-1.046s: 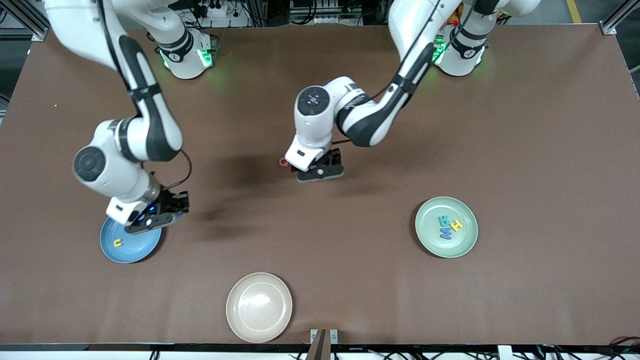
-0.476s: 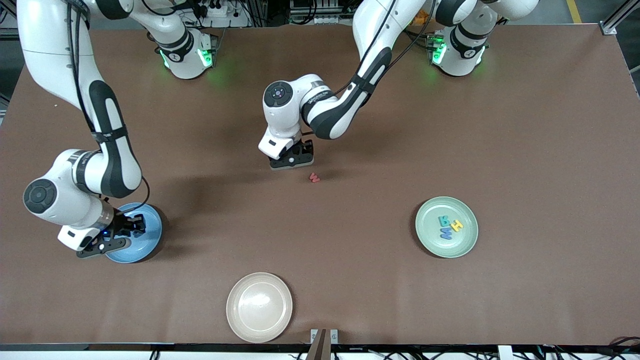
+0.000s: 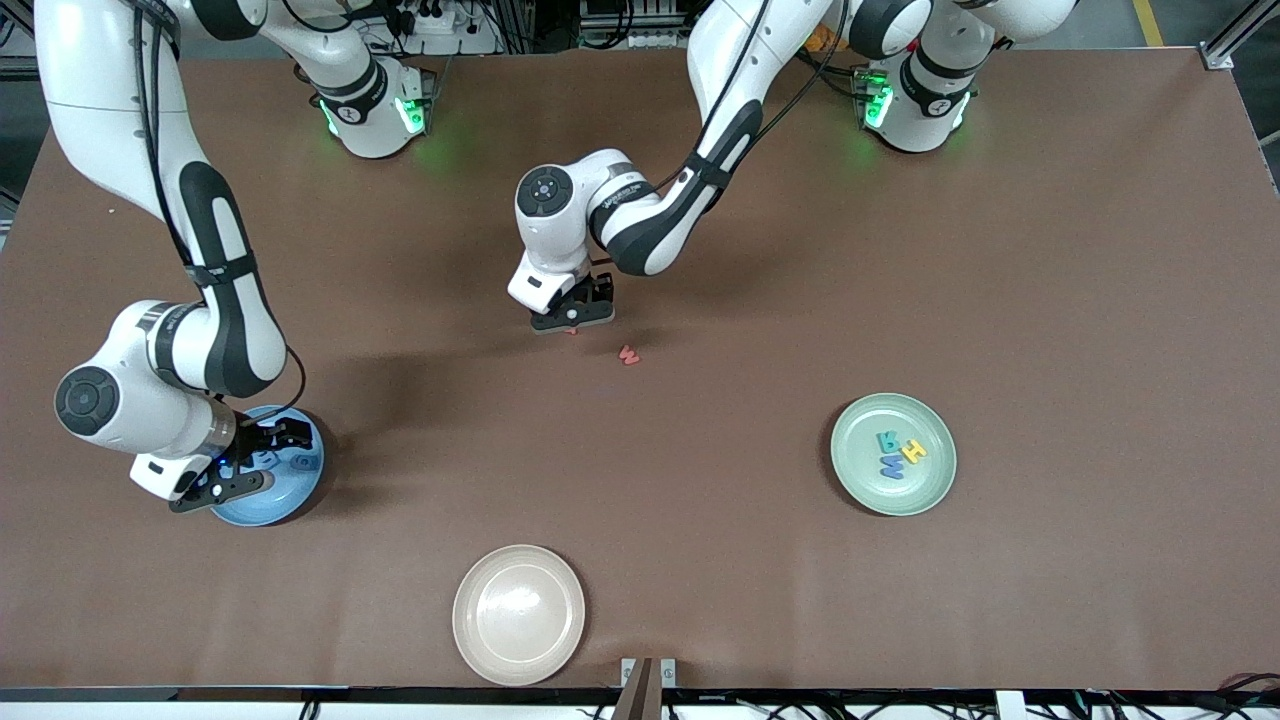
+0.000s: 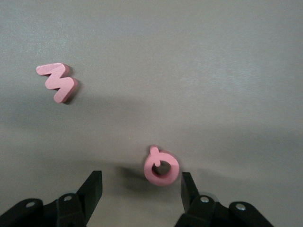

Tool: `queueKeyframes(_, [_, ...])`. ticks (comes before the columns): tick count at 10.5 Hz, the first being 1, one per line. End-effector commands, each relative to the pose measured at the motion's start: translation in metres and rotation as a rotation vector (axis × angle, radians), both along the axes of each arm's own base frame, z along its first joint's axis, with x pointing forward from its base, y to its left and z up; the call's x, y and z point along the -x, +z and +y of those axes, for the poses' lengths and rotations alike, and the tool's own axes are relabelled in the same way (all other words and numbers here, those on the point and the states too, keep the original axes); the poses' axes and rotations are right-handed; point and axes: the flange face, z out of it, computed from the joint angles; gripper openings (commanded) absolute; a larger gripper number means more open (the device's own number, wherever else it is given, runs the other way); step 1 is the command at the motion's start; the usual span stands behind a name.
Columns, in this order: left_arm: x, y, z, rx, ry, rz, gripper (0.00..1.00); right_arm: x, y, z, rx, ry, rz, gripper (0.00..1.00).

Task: Sort upper and lower case letters into plates
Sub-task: 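Grasp the pink Q with the left gripper while the right reaches w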

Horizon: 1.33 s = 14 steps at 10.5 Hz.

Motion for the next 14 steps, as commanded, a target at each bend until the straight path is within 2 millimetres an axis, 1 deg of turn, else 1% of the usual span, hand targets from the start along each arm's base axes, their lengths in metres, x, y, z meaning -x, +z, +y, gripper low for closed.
queueKeyframes(1, [-0.004,-0.006,-0.006,0.004,0.010,0.006,0.74,-0.003,0.001,0.004,-0.012,0.006,0.004,1.00])
queueKeyframes(3, [-0.005,-0.007,-0.009,0.018,0.016,0.010,0.72,-0.004,0.001,0.008,-0.011,0.012,0.004,1.00])
queueKeyframes(4, [-0.008,-0.005,-0.009,0.026,0.024,0.010,0.72,-0.003,-0.002,0.011,-0.011,0.015,0.010,1.00])
queueKeyframes(5, [-0.009,-0.006,-0.010,0.031,0.025,0.004,0.72,-0.003,-0.001,0.021,-0.011,0.024,0.011,1.00])
queueKeyframes(6, [-0.010,-0.011,-0.010,0.032,0.025,0.001,0.72,-0.003,-0.001,0.023,-0.014,0.025,0.016,1.00])
queueKeyframes(8, [-0.012,-0.017,-0.008,0.030,0.025,-0.006,0.71,-0.002,-0.004,0.023,-0.013,0.023,0.021,1.00])
queueKeyframes(11, [-0.012,-0.018,-0.011,0.043,0.024,-0.016,0.68,-0.002,-0.004,0.024,-0.013,0.015,0.021,1.00])
queueKeyframes(12, [-0.008,-0.019,-0.014,0.044,0.018,-0.016,0.66,-0.002,-0.005,0.028,-0.016,0.019,0.022,1.00])
queueKeyframes(14, [-0.009,-0.019,-0.014,0.046,0.017,-0.020,0.46,-0.002,-0.005,0.031,-0.025,0.013,0.023,1.00])
